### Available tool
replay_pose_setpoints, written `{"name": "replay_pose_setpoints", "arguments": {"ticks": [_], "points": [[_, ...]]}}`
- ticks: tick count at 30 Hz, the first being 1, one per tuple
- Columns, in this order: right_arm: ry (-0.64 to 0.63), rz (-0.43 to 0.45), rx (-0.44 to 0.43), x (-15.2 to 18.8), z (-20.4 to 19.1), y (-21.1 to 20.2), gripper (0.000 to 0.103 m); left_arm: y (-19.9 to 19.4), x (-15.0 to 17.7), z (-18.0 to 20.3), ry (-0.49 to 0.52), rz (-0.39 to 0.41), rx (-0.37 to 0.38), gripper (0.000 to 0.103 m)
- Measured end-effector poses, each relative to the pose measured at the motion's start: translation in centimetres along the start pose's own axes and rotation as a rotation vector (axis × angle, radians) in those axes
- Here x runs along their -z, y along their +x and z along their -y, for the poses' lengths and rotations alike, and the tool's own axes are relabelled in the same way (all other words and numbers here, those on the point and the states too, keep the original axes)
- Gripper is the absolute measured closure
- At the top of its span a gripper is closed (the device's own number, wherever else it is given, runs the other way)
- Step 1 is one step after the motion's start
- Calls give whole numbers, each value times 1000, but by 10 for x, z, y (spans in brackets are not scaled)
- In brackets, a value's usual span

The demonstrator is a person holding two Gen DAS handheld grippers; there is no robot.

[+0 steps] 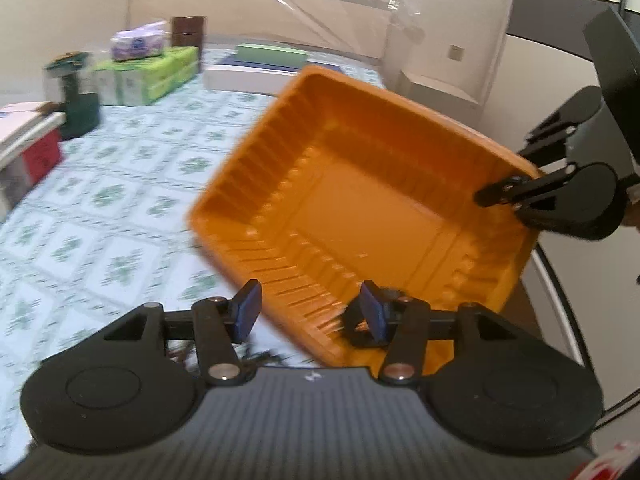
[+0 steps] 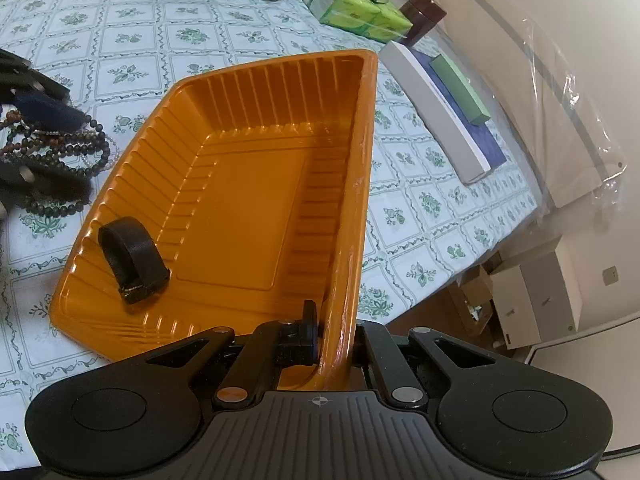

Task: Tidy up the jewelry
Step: 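Drop the black band into the tray with left gripper while right holds tray, then grasp a dark bead bracelet with the left gripper and drop it into the tray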

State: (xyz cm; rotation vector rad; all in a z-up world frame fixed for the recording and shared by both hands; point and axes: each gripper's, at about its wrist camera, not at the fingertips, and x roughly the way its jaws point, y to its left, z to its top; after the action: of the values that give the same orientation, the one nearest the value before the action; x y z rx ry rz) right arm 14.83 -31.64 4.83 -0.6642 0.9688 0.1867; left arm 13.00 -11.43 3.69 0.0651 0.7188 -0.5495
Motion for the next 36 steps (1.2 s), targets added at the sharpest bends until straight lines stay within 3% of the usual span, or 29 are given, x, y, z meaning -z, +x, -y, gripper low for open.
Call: {"name": "replay_pose_setpoints", "arguments": {"ticks": [2,18,25,30,36], "points": [[-1,0,0,0,0,0,100,-9,7,-12,-14,6,-36,48],[-5,1,3,1,0,-1,100,-62,78,-102,-143,-43,-320,48],[-9,0,5,2,0,-1,100,-64,101,-105,-124,-46,-335,48],[-12,-1,6,2,0,-1,100,-52,104,-95,-40,-60,-328,49],[-12,-2,6,2,-1,-1,100,-56,110,-98,-49,-65,-323,62]]}}
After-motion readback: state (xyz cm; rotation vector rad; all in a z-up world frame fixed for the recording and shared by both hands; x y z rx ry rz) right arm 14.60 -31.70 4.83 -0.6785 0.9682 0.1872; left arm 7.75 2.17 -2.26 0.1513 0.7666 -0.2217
